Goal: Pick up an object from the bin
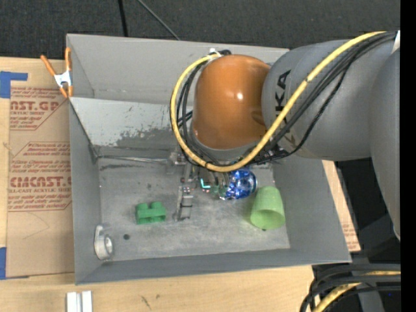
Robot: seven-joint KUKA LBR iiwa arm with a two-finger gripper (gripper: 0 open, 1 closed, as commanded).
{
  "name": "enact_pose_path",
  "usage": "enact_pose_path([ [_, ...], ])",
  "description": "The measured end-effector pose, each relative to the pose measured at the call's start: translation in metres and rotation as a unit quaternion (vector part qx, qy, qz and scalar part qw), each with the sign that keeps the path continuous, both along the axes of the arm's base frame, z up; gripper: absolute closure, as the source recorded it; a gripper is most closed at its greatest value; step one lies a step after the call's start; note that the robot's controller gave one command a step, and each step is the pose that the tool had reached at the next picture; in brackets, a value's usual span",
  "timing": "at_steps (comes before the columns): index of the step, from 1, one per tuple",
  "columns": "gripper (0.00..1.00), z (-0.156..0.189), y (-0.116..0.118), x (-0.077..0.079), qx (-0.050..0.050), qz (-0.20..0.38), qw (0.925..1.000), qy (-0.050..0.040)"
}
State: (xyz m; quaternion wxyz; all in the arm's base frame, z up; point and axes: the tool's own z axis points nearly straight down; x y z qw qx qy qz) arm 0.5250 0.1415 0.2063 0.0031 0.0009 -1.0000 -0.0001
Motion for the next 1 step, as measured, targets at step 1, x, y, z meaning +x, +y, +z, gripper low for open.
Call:
enact_pose_path([
  [1,0.00,-0.1343,0.0250,0.0293,0.000,-0.026,0.9997,-0.0002],
])
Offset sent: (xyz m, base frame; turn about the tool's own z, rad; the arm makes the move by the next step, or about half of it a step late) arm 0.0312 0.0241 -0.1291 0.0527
